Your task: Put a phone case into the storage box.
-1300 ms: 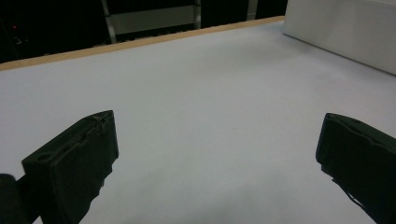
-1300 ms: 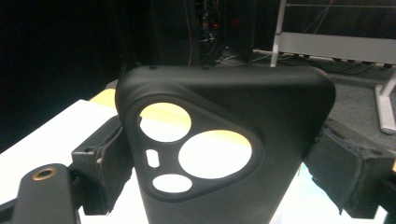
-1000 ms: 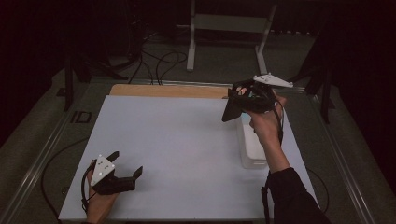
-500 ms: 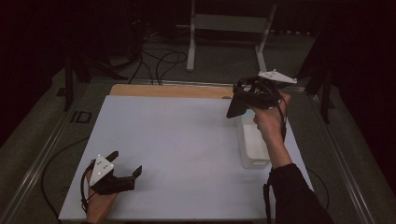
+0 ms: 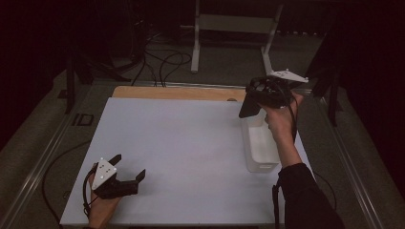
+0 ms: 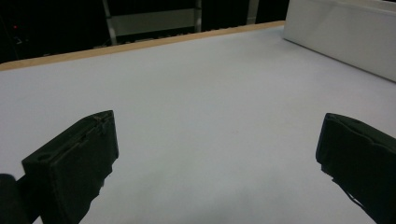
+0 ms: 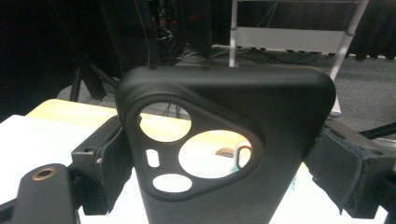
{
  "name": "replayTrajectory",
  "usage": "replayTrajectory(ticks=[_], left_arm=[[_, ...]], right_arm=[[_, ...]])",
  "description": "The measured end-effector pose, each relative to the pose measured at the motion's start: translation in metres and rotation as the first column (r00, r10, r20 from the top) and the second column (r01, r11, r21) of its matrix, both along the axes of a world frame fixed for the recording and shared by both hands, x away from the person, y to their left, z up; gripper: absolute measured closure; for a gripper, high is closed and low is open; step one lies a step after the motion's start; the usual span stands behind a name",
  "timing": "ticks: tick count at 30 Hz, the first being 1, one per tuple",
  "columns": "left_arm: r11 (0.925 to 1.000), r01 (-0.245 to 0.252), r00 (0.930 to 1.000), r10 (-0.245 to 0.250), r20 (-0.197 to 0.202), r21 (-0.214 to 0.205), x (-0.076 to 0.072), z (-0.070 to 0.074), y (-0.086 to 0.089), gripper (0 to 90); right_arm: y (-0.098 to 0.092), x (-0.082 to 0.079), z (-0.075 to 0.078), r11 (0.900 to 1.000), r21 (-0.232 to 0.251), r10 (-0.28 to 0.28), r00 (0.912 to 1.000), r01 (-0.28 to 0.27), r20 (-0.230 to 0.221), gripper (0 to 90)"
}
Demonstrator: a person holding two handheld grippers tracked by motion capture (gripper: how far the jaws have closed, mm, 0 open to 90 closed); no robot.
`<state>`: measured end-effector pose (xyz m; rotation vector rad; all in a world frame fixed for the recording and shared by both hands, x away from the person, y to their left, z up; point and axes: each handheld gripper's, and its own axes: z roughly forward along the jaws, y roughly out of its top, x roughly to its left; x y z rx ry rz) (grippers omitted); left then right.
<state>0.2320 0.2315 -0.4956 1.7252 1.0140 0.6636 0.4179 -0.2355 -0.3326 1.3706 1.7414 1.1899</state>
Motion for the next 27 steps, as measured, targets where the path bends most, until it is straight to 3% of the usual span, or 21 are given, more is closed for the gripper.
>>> replayTrajectory(ticks=[27], left_arm=[[1.0,0.0,1.0,0.0,0.001,0.001,0.0,0.0,0.0,0.0]], right_arm=[[-0.021,0.022,-0.014,0.9933,-0.042,-0.11,0.9935,0.108,-0.032,14.0]])
